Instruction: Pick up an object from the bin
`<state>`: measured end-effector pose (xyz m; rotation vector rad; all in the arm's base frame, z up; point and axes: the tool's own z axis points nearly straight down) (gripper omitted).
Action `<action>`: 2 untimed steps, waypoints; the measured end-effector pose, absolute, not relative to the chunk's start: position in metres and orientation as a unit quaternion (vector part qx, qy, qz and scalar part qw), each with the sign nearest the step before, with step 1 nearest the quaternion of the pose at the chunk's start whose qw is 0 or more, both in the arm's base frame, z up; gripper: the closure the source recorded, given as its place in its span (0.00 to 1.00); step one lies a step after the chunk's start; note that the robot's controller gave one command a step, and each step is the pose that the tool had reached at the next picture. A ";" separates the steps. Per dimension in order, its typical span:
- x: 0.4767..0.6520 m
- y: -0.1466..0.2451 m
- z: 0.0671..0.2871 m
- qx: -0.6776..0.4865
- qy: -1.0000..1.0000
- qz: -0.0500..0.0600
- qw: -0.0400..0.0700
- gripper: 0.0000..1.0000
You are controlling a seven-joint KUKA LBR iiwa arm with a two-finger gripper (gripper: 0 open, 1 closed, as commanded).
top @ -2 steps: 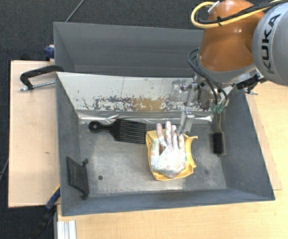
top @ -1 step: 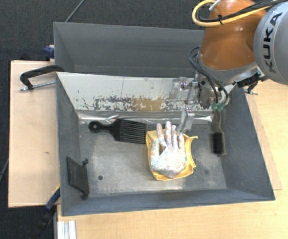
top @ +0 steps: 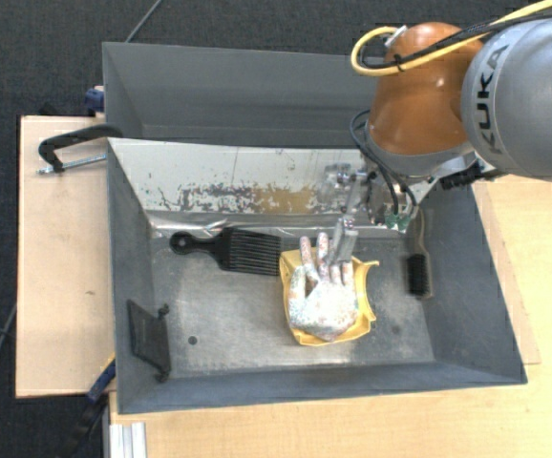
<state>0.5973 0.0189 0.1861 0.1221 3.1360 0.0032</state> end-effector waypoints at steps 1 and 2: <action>0.602 0.021 0.129 0.042 0.999 0.001 0.002 0.00; 0.588 0.023 0.112 0.090 0.996 0.002 0.002 0.00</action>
Offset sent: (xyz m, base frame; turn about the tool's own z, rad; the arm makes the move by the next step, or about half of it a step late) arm -0.0153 0.0044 -0.0797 0.1227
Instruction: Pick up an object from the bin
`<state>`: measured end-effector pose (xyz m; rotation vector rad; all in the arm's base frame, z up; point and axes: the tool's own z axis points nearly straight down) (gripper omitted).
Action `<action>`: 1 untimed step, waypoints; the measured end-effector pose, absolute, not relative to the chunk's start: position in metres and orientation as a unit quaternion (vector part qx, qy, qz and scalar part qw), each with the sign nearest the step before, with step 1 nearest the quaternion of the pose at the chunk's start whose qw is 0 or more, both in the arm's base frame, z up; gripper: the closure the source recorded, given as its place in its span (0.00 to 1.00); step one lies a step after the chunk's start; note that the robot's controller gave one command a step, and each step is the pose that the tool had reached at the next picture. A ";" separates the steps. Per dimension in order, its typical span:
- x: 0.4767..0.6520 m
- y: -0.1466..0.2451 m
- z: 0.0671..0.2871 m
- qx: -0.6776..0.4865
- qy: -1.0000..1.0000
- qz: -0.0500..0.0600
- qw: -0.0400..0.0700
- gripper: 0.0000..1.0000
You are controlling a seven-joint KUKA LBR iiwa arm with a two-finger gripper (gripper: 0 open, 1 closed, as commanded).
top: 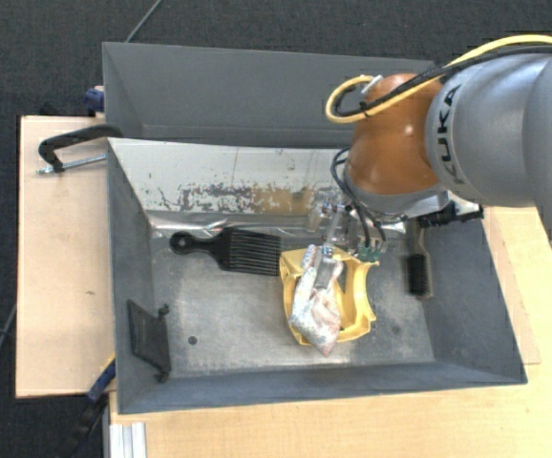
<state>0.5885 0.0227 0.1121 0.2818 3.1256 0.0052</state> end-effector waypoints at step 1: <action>0.593 0.020 0.080 0.079 0.997 0.002 0.003 0.00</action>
Offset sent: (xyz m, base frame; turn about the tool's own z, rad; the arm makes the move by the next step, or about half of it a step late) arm -0.0025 -0.0095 -0.0248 0.0154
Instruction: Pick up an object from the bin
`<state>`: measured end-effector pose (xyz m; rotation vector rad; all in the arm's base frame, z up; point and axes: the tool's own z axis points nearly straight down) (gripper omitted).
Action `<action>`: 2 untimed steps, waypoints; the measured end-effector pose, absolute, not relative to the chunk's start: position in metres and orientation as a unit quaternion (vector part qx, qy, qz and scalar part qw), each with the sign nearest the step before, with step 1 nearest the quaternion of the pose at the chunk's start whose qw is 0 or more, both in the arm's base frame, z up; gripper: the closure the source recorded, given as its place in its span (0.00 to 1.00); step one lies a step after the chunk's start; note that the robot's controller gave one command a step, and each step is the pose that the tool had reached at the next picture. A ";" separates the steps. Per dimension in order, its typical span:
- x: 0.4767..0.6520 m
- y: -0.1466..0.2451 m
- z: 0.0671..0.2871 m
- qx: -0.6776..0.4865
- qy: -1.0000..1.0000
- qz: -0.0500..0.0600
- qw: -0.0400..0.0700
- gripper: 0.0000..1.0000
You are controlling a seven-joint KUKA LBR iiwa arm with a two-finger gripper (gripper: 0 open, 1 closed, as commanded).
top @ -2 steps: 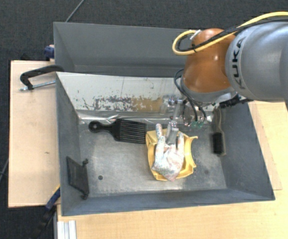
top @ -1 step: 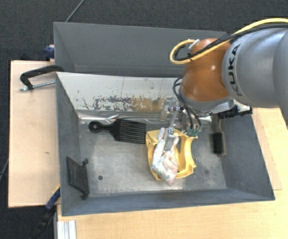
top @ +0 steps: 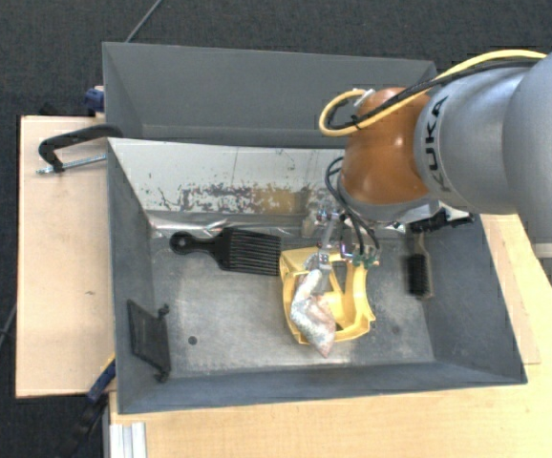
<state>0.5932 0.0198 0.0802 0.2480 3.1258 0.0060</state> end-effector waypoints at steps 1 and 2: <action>0.590 0.017 0.073 0.087 0.996 0.002 0.004 1.00; 0.589 0.016 0.080 0.091 0.996 0.002 0.004 1.00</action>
Offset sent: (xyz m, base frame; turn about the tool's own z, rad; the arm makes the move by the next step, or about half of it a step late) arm 0.0000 0.0000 0.0000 0.0000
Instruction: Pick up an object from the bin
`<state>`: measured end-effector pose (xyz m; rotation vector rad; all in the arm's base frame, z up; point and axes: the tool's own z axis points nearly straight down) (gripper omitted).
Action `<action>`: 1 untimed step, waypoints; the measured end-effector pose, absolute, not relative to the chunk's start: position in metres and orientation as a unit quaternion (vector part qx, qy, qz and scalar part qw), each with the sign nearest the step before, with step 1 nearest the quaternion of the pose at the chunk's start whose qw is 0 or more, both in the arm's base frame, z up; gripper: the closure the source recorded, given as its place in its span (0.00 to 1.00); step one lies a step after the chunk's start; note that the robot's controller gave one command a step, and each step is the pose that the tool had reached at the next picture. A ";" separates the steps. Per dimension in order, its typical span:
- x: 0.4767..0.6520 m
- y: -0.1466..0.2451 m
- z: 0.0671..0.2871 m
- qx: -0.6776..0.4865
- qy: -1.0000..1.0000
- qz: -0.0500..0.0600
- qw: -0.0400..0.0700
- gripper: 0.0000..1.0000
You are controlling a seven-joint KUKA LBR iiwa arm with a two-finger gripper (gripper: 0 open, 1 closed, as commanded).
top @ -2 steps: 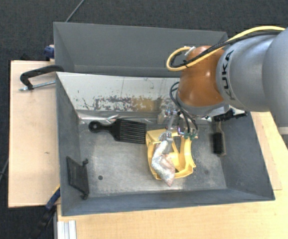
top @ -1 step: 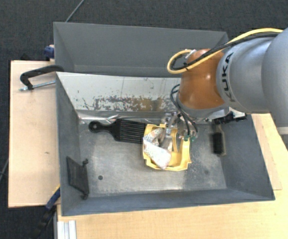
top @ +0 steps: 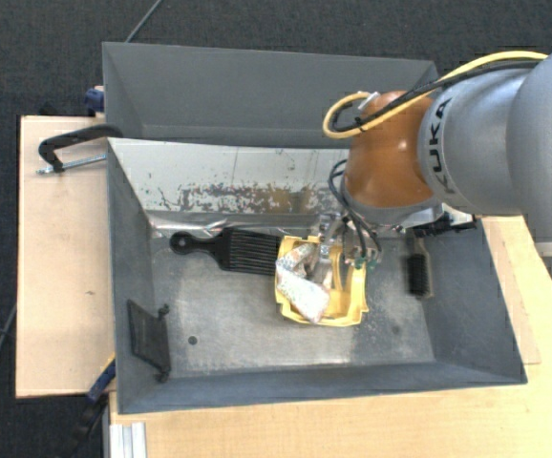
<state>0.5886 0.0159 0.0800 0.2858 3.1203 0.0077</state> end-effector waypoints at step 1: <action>0.587 0.004 0.135 0.089 0.996 0.003 0.002 1.00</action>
Offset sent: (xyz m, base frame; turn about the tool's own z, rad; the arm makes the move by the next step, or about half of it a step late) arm 0.0064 -0.0163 -0.0036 -0.0247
